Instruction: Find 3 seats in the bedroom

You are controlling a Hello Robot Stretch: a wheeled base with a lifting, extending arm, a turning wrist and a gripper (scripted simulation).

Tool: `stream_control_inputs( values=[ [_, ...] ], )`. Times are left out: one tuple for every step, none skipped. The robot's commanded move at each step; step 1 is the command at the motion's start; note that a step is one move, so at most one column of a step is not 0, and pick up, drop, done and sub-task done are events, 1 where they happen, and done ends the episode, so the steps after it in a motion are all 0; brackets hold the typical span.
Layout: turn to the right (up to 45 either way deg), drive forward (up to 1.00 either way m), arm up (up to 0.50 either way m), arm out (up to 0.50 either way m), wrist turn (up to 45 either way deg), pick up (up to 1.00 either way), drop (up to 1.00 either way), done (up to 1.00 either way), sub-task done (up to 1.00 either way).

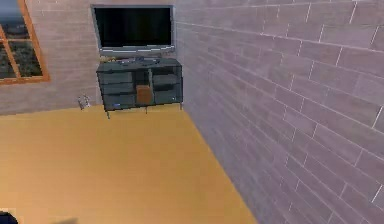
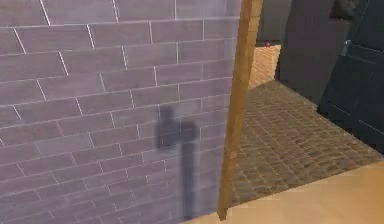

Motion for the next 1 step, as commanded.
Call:
stream_control_inputs(
  values=[
    [-45.0,0.0,0.0,0.0,0.0,0.0,0.0,0.0,0.0]
  ],
)
